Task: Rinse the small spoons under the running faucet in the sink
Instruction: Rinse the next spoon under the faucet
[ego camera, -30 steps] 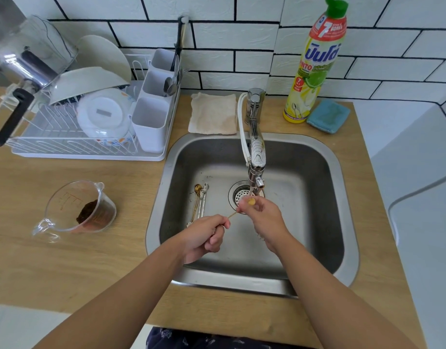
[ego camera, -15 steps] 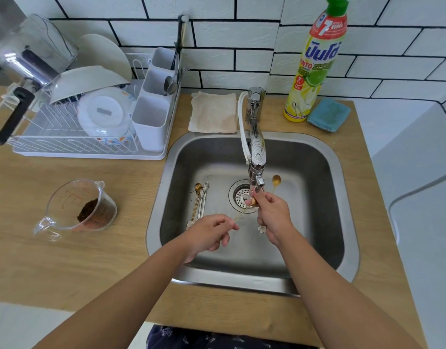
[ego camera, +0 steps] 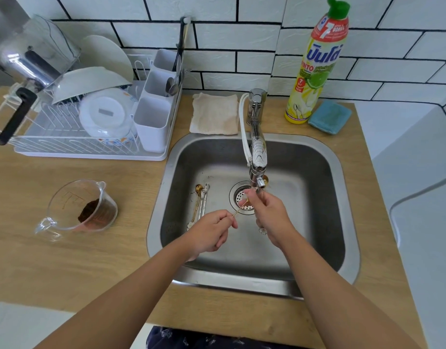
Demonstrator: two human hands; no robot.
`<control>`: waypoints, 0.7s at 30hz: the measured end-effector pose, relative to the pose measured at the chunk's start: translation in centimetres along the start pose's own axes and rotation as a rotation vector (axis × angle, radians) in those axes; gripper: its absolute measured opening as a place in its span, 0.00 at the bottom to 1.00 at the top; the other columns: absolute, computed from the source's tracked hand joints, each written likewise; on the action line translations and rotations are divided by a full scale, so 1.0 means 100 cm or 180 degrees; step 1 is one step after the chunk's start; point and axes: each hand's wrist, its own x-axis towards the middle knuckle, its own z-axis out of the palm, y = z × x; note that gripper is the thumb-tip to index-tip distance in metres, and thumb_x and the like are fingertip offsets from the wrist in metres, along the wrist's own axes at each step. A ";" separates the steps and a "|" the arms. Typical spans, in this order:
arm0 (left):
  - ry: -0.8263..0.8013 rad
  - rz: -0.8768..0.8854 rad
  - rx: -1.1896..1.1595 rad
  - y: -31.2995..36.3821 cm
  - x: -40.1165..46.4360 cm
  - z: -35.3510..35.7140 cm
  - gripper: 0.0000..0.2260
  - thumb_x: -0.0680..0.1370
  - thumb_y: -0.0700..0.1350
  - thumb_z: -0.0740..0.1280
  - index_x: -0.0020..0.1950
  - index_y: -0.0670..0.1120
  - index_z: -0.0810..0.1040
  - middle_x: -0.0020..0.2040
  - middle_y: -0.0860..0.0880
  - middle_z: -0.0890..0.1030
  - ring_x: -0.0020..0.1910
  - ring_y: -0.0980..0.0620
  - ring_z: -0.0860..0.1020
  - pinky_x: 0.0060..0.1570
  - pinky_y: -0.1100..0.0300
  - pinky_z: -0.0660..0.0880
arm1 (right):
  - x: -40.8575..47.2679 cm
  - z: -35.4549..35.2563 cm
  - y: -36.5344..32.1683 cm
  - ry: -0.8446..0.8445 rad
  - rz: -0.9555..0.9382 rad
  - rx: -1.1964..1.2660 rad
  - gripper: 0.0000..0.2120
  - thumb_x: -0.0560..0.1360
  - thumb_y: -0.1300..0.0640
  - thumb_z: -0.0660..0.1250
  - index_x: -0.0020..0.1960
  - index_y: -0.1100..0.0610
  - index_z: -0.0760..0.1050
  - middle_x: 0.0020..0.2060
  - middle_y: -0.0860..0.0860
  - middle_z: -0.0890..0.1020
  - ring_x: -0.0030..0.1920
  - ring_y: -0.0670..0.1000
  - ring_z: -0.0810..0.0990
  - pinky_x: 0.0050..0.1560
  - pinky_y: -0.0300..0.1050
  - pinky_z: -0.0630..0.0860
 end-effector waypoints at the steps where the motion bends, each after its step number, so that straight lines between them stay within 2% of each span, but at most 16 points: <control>1: -0.0021 -0.0032 -0.0067 0.001 0.000 0.000 0.13 0.85 0.48 0.56 0.53 0.43 0.77 0.24 0.49 0.69 0.22 0.55 0.62 0.22 0.63 0.59 | -0.002 0.000 0.000 -0.0135 -0.0023 -0.0059 0.07 0.78 0.51 0.73 0.55 0.49 0.81 0.41 0.45 0.88 0.28 0.37 0.77 0.26 0.26 0.69; 3: -0.0126 -0.0112 -0.0258 0.002 -0.002 0.000 0.12 0.85 0.47 0.56 0.53 0.43 0.76 0.24 0.49 0.68 0.22 0.55 0.61 0.23 0.63 0.58 | -0.004 0.000 0.000 -0.0241 -0.0005 -0.0069 0.11 0.75 0.54 0.77 0.56 0.49 0.79 0.36 0.46 0.86 0.28 0.37 0.77 0.25 0.27 0.68; 4: -0.0207 -0.0151 -0.0401 0.003 -0.003 0.000 0.11 0.85 0.47 0.56 0.52 0.43 0.76 0.24 0.49 0.67 0.21 0.54 0.60 0.22 0.63 0.58 | -0.005 0.001 -0.003 -0.0204 0.0047 0.0030 0.09 0.76 0.54 0.76 0.54 0.51 0.80 0.37 0.48 0.87 0.26 0.38 0.76 0.24 0.28 0.68; 6: -0.0354 -0.0242 -0.0780 0.003 -0.004 -0.001 0.09 0.85 0.44 0.57 0.52 0.43 0.75 0.23 0.49 0.65 0.19 0.55 0.58 0.21 0.65 0.56 | -0.004 0.000 -0.004 -0.0140 0.0244 0.0343 0.04 0.79 0.53 0.72 0.50 0.53 0.80 0.40 0.55 0.88 0.22 0.40 0.70 0.22 0.33 0.63; 7: -0.0414 -0.0290 -0.0962 0.003 -0.004 -0.003 0.09 0.84 0.43 0.58 0.51 0.43 0.76 0.22 0.49 0.64 0.18 0.55 0.57 0.20 0.65 0.55 | -0.005 0.000 -0.004 -0.0125 0.0372 0.0557 0.06 0.82 0.52 0.69 0.50 0.54 0.80 0.41 0.57 0.88 0.20 0.41 0.65 0.21 0.35 0.60; 9: -0.0508 -0.0359 -0.1274 0.002 -0.004 -0.006 0.09 0.84 0.42 0.58 0.49 0.44 0.77 0.22 0.50 0.64 0.17 0.55 0.56 0.20 0.65 0.53 | -0.005 -0.004 -0.004 -0.0175 0.0559 0.0919 0.10 0.85 0.53 0.63 0.52 0.56 0.81 0.41 0.58 0.89 0.19 0.43 0.60 0.21 0.36 0.58; 11: -0.0574 -0.0401 -0.1532 -0.001 -0.004 -0.009 0.10 0.84 0.42 0.59 0.49 0.44 0.78 0.21 0.51 0.64 0.16 0.56 0.57 0.21 0.64 0.52 | -0.006 -0.011 -0.004 -0.0417 0.0629 0.1050 0.11 0.86 0.52 0.62 0.57 0.57 0.80 0.45 0.57 0.89 0.20 0.42 0.59 0.21 0.35 0.59; 13: -0.0641 -0.0463 -0.1903 -0.005 -0.004 -0.013 0.10 0.85 0.44 0.60 0.50 0.44 0.80 0.21 0.52 0.65 0.16 0.57 0.58 0.21 0.63 0.53 | -0.009 -0.014 -0.004 -0.0694 0.0601 0.1003 0.11 0.84 0.53 0.64 0.62 0.56 0.79 0.50 0.56 0.88 0.21 0.41 0.58 0.21 0.34 0.60; 15: -0.0755 -0.0497 -0.2174 -0.006 -0.004 -0.014 0.10 0.84 0.46 0.62 0.52 0.44 0.81 0.23 0.52 0.68 0.16 0.58 0.59 0.20 0.65 0.55 | -0.010 -0.013 -0.004 -0.0710 0.0466 0.1000 0.12 0.77 0.53 0.70 0.59 0.54 0.78 0.48 0.53 0.88 0.22 0.41 0.59 0.22 0.34 0.59; 18: -0.0746 -0.0516 -0.1734 -0.003 -0.004 -0.010 0.11 0.84 0.52 0.62 0.55 0.46 0.79 0.34 0.48 0.78 0.18 0.58 0.59 0.21 0.65 0.57 | -0.009 -0.006 -0.003 -0.0226 0.0302 0.0943 0.11 0.73 0.51 0.74 0.49 0.55 0.75 0.42 0.53 0.87 0.22 0.42 0.60 0.22 0.36 0.58; 19: -0.0640 -0.0483 -0.1414 -0.002 -0.004 -0.008 0.12 0.84 0.53 0.61 0.55 0.46 0.78 0.36 0.48 0.79 0.19 0.57 0.60 0.22 0.64 0.57 | -0.008 -0.004 -0.003 -0.0056 0.0271 0.0856 0.10 0.75 0.52 0.74 0.46 0.55 0.74 0.42 0.54 0.87 0.21 0.43 0.60 0.22 0.37 0.58; 21: -0.0395 -0.0358 -0.0810 0.001 -0.001 -0.003 0.13 0.85 0.52 0.59 0.53 0.45 0.77 0.36 0.48 0.77 0.21 0.55 0.63 0.23 0.64 0.58 | -0.004 -0.002 0.000 0.0229 0.0190 0.0604 0.09 0.81 0.53 0.70 0.44 0.55 0.76 0.44 0.56 0.89 0.21 0.42 0.62 0.22 0.36 0.61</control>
